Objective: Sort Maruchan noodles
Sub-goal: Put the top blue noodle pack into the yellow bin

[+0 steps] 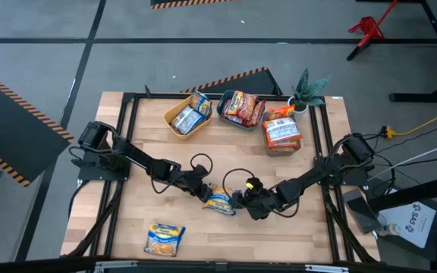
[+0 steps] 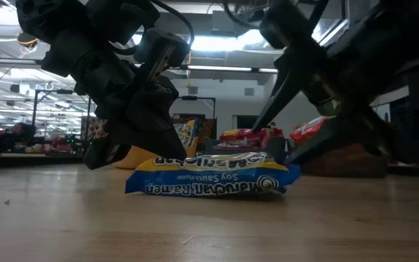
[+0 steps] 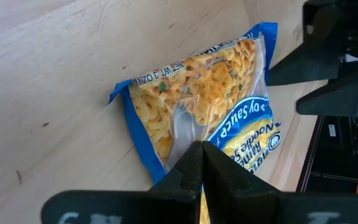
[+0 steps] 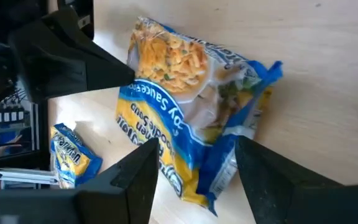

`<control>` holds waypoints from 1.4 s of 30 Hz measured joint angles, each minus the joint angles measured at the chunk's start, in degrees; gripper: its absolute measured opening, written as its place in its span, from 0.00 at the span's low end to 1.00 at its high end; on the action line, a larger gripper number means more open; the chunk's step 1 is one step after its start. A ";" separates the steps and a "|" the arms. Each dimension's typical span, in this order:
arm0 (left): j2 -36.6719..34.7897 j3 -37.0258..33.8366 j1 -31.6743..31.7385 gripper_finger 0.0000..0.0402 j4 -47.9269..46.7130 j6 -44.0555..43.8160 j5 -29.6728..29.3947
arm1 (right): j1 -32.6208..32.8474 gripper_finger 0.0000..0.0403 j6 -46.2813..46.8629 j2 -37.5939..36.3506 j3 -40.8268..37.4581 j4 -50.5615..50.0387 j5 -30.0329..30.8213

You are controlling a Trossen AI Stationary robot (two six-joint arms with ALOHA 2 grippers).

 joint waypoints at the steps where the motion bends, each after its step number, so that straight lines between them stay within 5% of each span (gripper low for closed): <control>1: -0.02 -0.11 0.00 0.00 0.07 -0.22 0.04 | 0.08 0.49 0.05 -0.31 0.00 -0.42 0.37; 23: -0.08 -2.04 0.07 0.00 3.37 -2.25 1.22 | 0.17 0.49 4.10 0.21 -1.35 -2.71 4.43; 35: -0.08 -4.71 0.39 0.00 8.17 -4.44 1.94 | -1.18 0.49 0.13 6.00 -3.94 16.52 5.23; 42: -0.08 -4.74 0.42 0.00 8.15 -3.18 1.81 | -3.31 0.49 -6.21 6.88 -3.95 18.55 3.15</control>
